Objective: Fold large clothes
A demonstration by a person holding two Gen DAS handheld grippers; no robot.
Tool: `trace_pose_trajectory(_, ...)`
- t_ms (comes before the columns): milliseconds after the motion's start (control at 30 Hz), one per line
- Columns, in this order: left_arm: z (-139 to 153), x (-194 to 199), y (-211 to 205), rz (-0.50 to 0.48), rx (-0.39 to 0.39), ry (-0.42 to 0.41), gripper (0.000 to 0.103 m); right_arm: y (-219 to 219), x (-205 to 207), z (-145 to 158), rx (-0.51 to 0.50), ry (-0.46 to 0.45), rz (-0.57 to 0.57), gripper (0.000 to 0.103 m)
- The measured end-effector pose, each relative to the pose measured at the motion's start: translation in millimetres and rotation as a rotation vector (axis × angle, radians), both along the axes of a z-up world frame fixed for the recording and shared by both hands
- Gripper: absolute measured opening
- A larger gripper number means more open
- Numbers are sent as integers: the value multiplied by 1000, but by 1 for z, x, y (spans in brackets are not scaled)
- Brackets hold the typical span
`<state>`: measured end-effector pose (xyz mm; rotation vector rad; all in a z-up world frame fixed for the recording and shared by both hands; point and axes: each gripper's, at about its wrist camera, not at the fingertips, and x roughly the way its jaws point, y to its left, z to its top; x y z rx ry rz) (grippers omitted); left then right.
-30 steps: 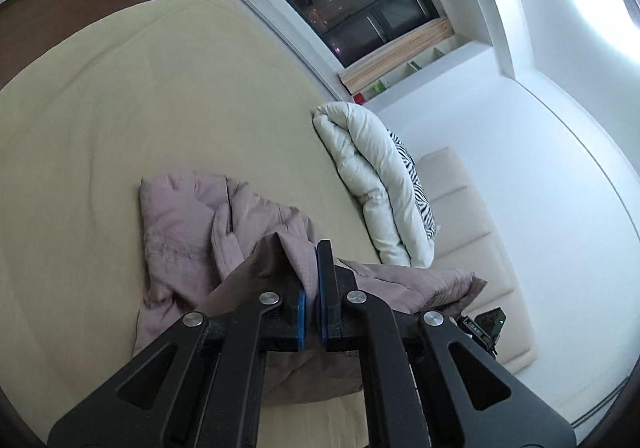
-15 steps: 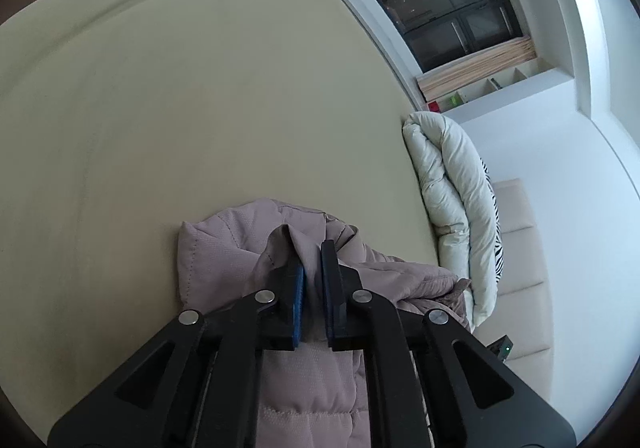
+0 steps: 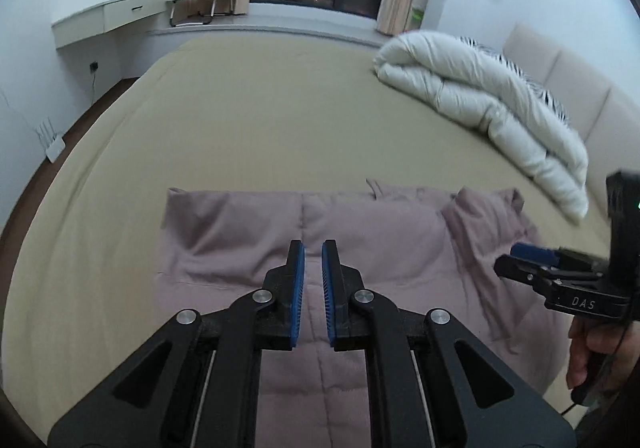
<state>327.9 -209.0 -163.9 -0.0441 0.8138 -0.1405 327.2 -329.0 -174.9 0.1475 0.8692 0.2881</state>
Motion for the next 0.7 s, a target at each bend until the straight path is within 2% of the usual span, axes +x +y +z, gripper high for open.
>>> trace_pose_trajectory(67,-23,18,-20,15,77,16,8,14,21,-17,-47,35,-11,61)
trace_pose_trajectory(133,-40,40,-24,43,102,42,8,18,43,-29,-84,46,-36,61)
trace_pose_trajectory(267,-81,90,-25,59,157,93,8,12,80,-47,-64,67,-69,63)
trace_pose_trajectory(367,-107,114,-18,79,117,127,8,20,104,-58,-86,60,-59,68)
trace_pose_trajectory(467,-122,128,-17,76,130,134,8,23,114,-70,-90,43,-67,69)
trace_pose_trajectory(700,-141,138,-5,74,114,124,8,26,120,-83,-90,14,-73,70)
